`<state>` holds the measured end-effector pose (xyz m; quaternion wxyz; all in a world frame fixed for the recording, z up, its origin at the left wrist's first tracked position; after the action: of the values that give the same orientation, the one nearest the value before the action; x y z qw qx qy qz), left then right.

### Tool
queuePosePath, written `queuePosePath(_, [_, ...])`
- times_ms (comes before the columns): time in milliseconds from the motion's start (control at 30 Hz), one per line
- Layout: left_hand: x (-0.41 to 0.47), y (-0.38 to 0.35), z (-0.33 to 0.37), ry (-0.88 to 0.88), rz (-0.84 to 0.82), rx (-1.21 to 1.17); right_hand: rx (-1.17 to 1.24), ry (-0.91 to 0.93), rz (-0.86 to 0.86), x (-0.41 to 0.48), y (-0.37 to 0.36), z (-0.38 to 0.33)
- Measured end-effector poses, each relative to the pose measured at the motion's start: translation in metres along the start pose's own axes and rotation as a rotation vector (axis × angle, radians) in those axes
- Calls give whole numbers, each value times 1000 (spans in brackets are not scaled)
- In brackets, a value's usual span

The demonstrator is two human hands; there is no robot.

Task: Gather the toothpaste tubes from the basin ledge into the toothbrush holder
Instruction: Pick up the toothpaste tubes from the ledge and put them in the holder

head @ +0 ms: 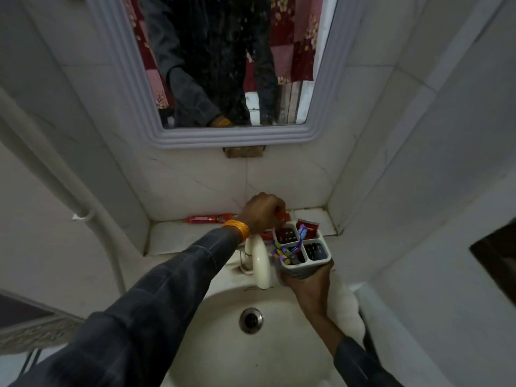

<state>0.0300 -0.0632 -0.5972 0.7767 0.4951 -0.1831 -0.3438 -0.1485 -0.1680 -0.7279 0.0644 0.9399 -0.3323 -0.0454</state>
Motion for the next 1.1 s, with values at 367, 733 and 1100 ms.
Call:
queuePosePath(367, [14,5,-23,55,-76,-68,-13,15,6,3,-2,4])
queuePosePath(733, [42,-41,-89,207,-118,-12,-17,34,-20,7,-1,16])
queuePosePath(1100, [33,-49,-84,198,-60,171,19,69,-2,3,-7,13])
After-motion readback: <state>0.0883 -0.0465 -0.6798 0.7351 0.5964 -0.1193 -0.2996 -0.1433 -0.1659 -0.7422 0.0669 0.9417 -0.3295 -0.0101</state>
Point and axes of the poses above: each hand's wrist, its own x-axis towards the middle knuckle, its own y-axis out of the back of the hand, z = x × y, the point moved 1 cm from there along x, towards the middle knuckle, and after that the axes turned 2 degrees about -z, right-handed, at the moved point
